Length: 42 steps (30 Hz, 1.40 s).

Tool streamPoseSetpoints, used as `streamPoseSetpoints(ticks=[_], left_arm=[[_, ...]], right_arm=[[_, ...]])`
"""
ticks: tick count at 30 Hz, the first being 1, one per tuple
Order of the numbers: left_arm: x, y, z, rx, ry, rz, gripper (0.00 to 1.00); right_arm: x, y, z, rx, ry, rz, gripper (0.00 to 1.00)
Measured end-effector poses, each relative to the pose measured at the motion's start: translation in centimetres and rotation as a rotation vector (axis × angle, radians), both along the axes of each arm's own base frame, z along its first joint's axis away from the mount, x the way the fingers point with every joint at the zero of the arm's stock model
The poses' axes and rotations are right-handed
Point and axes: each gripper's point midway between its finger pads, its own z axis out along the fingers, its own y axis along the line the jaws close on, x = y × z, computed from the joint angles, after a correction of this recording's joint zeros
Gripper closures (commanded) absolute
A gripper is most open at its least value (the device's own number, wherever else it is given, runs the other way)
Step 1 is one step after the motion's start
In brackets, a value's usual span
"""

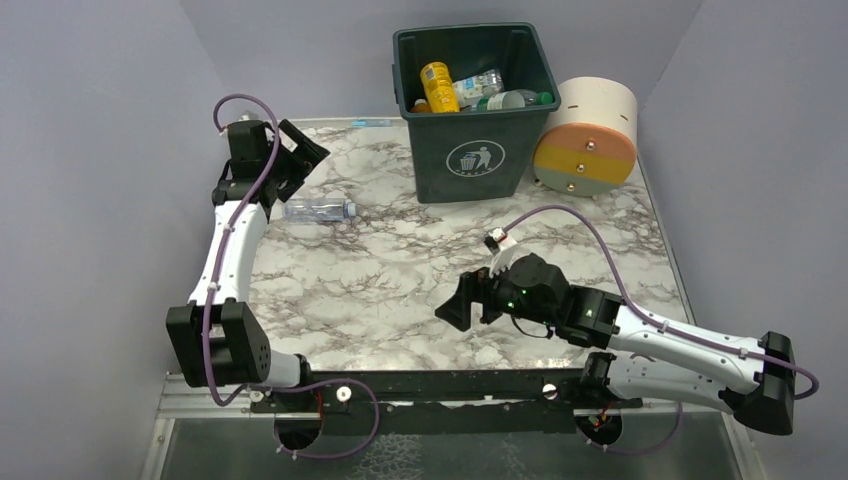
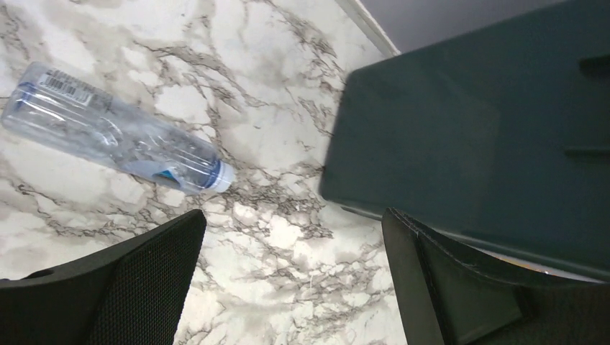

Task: Put the plastic bottles in the bin
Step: Pick up the plastic bottle at the center of the board.

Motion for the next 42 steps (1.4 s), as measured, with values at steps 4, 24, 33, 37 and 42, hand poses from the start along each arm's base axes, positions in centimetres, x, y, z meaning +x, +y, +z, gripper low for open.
streamPoseSetpoints(ticks=[4,24,33,37,42], left_arm=[[0.7,1.3,-2.1,-0.015,0.058,0.067,0.01],[2.6,4.2,-9.8,-0.064,0.264,0.243,0.01],[2.8,5.4,-12.8,-0.063,0.336,0.298,0.01],[2.8,6.4,-13.5,-0.073,0.351,0.334,0.01],[2.8,7.6,-14.9,-0.081,0.385,0.374,0.02]], right_arm=[[0.0,0.3,-0.2,-0.001,0.004,0.005,0.01],[-0.2,0.0,0.6,0.021,-0.002,0.006,0.01],[-0.4,0.3,-0.2,0.002,0.016,0.021,0.0],[-0.4,0.3,-0.1,0.004,0.015,0.021,0.01],[-0.5,0.1,0.5,0.02,0.006,0.021,0.01]])
